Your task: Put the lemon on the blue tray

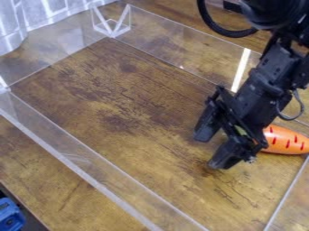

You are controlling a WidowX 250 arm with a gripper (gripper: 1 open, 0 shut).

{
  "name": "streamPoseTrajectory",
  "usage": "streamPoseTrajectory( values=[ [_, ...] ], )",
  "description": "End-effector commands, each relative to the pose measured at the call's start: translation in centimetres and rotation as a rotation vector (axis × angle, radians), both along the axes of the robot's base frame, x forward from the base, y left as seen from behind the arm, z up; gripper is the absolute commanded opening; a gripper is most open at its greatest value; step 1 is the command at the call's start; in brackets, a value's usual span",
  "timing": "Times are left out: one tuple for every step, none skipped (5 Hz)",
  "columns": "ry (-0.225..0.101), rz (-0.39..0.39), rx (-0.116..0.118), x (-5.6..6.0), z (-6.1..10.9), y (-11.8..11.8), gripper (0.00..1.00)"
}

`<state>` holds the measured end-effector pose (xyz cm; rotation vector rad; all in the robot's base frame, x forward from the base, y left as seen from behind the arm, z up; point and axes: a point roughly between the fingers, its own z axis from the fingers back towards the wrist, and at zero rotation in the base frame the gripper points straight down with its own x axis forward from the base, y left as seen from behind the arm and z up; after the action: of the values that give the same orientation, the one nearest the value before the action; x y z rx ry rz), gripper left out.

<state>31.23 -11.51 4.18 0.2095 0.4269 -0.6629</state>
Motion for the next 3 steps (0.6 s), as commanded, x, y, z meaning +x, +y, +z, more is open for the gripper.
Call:
streamPoseTrajectory(
  values=[
    [-0.084, 0.03, -0.037, 0.5, 3.3, 0.5, 0.0],
    [-0.084, 0.07, -0.03, 0.7, 3.4, -1.0, 0.0],
    [-0.084, 0.109, -0.025, 0.9, 3.4, -2.4, 0.0]
  ],
)
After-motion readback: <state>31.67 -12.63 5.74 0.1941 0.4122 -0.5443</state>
